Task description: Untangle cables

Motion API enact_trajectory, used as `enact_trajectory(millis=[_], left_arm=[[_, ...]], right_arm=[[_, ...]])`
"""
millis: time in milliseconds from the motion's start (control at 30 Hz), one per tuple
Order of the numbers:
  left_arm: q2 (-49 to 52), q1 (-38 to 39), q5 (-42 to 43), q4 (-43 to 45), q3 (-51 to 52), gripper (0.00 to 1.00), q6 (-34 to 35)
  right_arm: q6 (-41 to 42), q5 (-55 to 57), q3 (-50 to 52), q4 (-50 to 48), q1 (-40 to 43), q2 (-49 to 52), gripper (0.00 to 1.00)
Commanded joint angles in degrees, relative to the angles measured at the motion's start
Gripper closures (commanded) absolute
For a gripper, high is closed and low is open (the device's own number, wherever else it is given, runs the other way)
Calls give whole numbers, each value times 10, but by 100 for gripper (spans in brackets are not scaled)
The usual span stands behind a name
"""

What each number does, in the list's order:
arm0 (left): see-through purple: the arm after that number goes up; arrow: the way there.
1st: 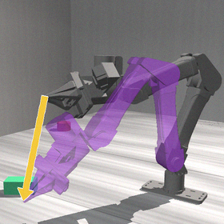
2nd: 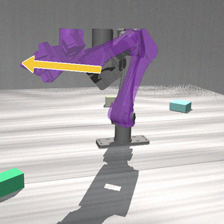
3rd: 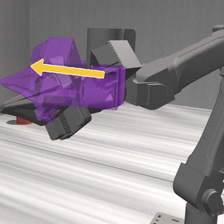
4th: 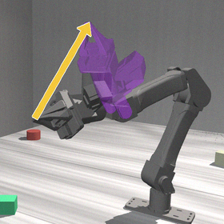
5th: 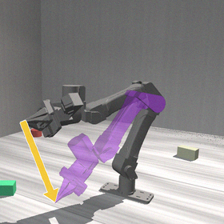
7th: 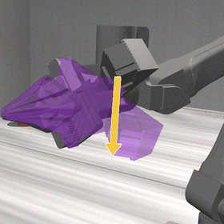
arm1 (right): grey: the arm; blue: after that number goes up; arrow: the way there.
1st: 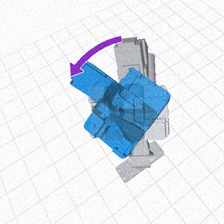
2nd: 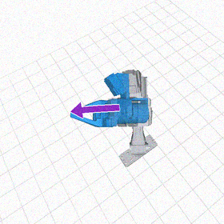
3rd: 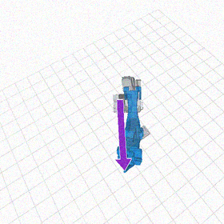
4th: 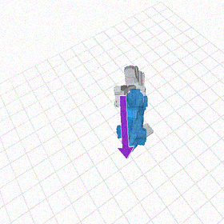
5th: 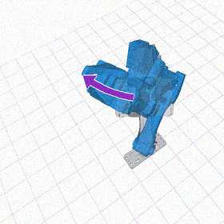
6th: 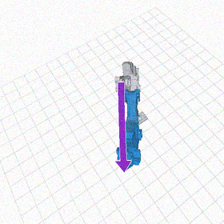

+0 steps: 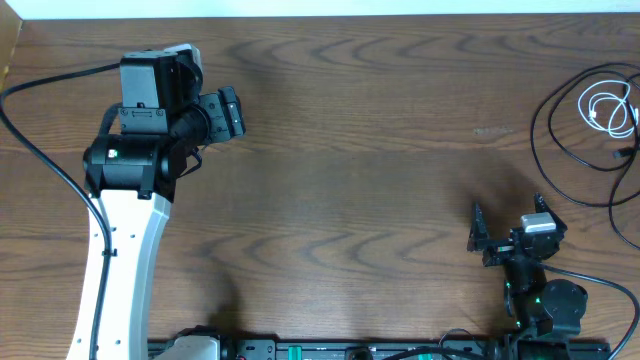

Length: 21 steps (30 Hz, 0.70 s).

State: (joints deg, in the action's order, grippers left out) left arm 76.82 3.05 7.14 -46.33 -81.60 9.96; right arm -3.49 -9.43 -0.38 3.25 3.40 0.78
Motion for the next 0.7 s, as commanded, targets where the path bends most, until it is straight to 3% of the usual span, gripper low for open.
enact_trajectory(millis=[0, 367, 667], left_arm=[[2, -2, -5, -2, -11, 17, -12], [-18, -3, -6, -1, -7, 16, -12], [-110, -3, -26, 41, 91, 17, -42]], right_arm=[[7, -8, 1, 2, -5, -3, 1], [7, -8, 1, 2, -5, -3, 1], [7, -8, 1, 2, -5, -3, 1]])
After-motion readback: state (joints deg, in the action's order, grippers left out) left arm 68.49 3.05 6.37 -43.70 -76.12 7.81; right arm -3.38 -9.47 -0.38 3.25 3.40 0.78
